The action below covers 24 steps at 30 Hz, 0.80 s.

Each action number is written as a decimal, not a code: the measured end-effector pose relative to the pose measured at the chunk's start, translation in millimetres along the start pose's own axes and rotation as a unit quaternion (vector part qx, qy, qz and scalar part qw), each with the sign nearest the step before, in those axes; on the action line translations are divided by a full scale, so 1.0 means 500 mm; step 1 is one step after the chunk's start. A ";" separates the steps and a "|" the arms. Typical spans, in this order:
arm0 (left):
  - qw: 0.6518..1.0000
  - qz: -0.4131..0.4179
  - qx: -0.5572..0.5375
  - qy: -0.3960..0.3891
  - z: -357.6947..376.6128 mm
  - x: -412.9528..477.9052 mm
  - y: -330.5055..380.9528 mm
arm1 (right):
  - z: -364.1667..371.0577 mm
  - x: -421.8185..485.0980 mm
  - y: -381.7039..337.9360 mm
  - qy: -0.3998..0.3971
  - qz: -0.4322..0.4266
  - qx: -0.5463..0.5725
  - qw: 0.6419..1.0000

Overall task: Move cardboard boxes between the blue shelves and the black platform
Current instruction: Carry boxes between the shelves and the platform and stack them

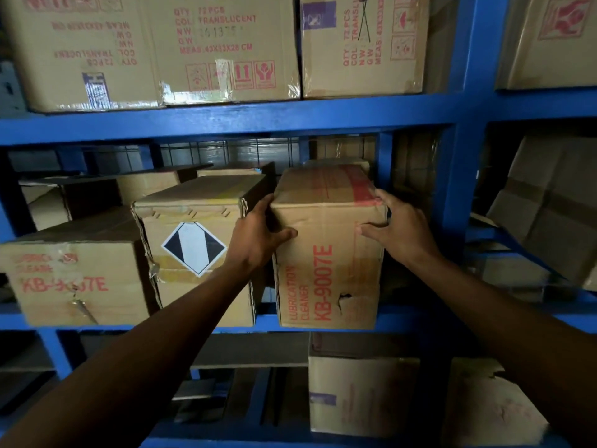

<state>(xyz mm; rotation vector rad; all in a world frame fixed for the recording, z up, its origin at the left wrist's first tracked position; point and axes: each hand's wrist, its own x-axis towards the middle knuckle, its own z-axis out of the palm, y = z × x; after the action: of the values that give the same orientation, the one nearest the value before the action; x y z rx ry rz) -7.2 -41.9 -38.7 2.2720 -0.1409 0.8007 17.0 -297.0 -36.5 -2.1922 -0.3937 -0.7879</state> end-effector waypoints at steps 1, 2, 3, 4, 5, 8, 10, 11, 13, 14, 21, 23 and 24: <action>1.000 0.004 0.000 0.001 -0.005 -0.011 -0.001 | -0.004 -0.015 -0.007 0.004 -0.002 0.007 1.000; 1.000 0.007 0.001 0.001 -0.010 -0.022 0.000 | -0.009 -0.030 -0.012 0.008 -0.001 0.009 1.000; 1.000 0.011 -0.002 0.002 -0.015 -0.036 0.000 | -0.014 -0.046 -0.018 0.011 0.002 0.013 1.000; 1.000 0.014 -0.011 0.003 -0.021 -0.051 0.001 | -0.019 -0.062 -0.022 0.009 0.005 0.013 1.000; 1.000 0.015 -0.024 0.003 -0.027 -0.067 0.002 | -0.025 -0.079 -0.028 0.007 0.010 0.013 1.000; 0.998 0.012 -0.069 0.002 -0.041 -0.119 0.000 | -0.039 -0.138 -0.044 0.010 0.024 0.012 1.000; 0.996 0.013 -0.093 0.002 -0.047 -0.159 -0.002 | -0.045 -0.183 -0.053 0.020 0.030 0.022 0.999; 0.995 0.016 -0.098 0.006 -0.049 -0.180 -0.003 | -0.048 -0.207 -0.057 0.025 0.029 0.028 0.999; 0.994 0.027 -0.108 0.010 -0.054 -0.228 -0.002 | -0.054 -0.251 -0.061 0.036 0.028 0.043 0.998; 0.992 0.032 -0.118 0.006 -0.056 -0.252 0.000 | -0.057 -0.269 -0.063 0.041 0.034 0.053 0.997; 0.972 0.032 -0.208 -0.101 -0.070 -0.329 0.026 | -0.061 -0.318 -0.074 0.024 0.095 0.129 0.987; 0.966 0.015 -0.230 -0.113 -0.072 -0.332 0.031 | -0.059 -0.322 -0.077 0.007 0.116 0.154 0.981; 0.966 0.013 -0.233 -0.112 -0.074 -0.332 0.034 | -0.060 -0.324 -0.079 -0.001 0.125 0.167 0.978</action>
<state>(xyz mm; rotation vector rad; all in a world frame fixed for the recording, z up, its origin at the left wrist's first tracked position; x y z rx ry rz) -164.4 -50.6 -104.8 1.9043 -0.4189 0.4573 -138.7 -298.1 -103.3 -1.8808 -0.2255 -0.5385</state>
